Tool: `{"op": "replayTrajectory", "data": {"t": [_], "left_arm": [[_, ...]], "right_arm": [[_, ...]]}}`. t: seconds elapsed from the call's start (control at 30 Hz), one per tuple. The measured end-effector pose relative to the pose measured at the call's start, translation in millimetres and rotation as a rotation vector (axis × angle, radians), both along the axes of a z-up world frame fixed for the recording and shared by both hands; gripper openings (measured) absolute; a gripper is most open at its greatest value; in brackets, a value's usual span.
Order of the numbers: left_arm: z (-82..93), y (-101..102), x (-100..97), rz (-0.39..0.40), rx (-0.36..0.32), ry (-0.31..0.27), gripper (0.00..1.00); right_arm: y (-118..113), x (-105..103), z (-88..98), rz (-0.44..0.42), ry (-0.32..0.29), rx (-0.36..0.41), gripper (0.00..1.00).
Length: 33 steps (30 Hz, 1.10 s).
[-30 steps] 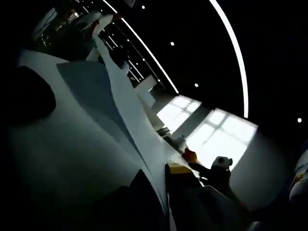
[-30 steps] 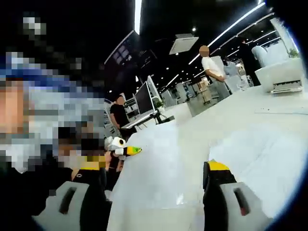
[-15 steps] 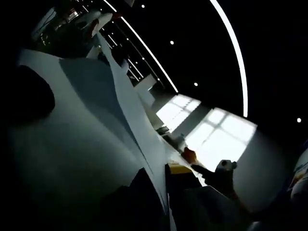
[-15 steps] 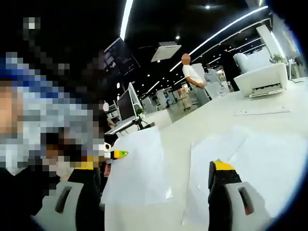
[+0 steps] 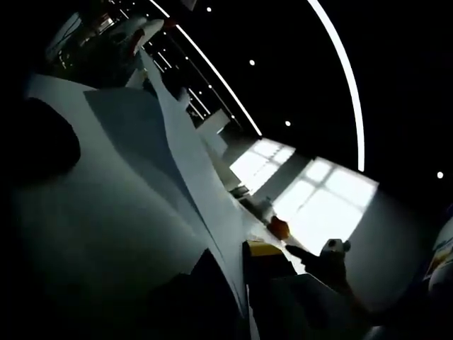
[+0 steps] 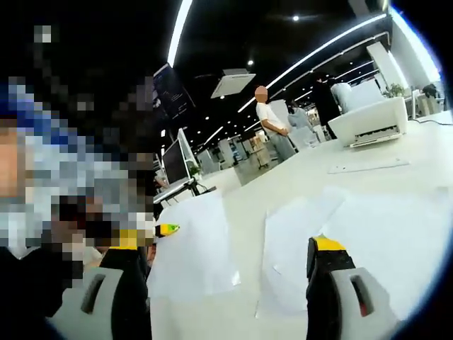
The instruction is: Organize the stack of printing papers by aligning and flattening the scattered papers on the table
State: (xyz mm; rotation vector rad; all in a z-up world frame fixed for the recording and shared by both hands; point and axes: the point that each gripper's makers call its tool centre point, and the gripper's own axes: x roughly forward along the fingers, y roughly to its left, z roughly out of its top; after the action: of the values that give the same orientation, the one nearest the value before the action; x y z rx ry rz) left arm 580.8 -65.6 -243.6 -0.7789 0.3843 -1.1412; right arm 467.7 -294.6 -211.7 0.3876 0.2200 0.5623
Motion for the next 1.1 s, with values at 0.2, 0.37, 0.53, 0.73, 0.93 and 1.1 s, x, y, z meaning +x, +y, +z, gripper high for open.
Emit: {"op": "replayTrajectory", "data": {"t": [0.2,0.37,0.53,0.73,0.93,1.1], "left_arm": [[-0.3,0,1.1,-0.004,0.005,-0.004,0.06],[-0.5,2,3.1,-0.005,0.005,-0.005,0.06],[-1.9,2,5.4,-0.006,0.012,-0.008,0.06],[-3.0,2,7.1,-0.009,0.016,-0.01,0.06],[-3.9,1,7.4,-0.013,0.02,-0.009,0.06],[-4.0,0,6.9,-0.014,0.019,-0.011,0.06]], "right_arm": [[-4,-5,-3.1,-0.029,0.011,-0.012,0.89],[-7,-10,0.8,-0.05,0.003,0.004,0.89],[-12,-15,-0.4,-0.079,0.004,-0.003,0.88],[-20,-19,-6.1,-0.102,0.019,-0.007,0.88],[-29,-21,-10.6,-0.118,0.03,-0.004,0.88],[-34,-22,-16.6,-0.134,0.043,-0.003,0.88]]}}
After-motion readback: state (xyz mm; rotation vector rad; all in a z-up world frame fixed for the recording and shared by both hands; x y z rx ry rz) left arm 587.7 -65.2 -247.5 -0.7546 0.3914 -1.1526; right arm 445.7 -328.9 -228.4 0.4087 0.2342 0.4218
